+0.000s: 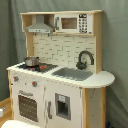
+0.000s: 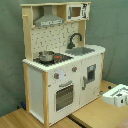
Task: Play with the kitchen
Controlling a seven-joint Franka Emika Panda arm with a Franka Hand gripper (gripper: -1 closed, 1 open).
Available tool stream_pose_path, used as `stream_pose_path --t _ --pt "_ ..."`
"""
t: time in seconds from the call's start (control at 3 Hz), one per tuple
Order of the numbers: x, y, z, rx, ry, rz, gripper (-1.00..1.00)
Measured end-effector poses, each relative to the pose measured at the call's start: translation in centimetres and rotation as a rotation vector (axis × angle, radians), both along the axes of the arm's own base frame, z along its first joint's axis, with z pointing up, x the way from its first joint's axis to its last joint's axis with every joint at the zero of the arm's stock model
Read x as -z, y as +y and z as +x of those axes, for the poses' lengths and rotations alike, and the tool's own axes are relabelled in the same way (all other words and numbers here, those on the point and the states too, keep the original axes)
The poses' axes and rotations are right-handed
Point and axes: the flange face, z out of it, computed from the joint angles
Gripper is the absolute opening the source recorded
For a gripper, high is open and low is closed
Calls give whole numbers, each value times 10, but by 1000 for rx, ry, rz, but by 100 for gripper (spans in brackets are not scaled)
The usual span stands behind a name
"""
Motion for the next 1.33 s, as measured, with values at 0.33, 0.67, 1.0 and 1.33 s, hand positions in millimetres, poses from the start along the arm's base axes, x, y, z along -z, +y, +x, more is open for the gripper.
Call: stream_pose_path --t 0.33,0.67,1.0,1.33 --pt "-40 0 6 12 19 85 100" --pt "-68 4 7 3 54 107 100" --pt "-103 -2 14 2 56 123 100" --pt "-132 -7 19 -15 61 136 100"
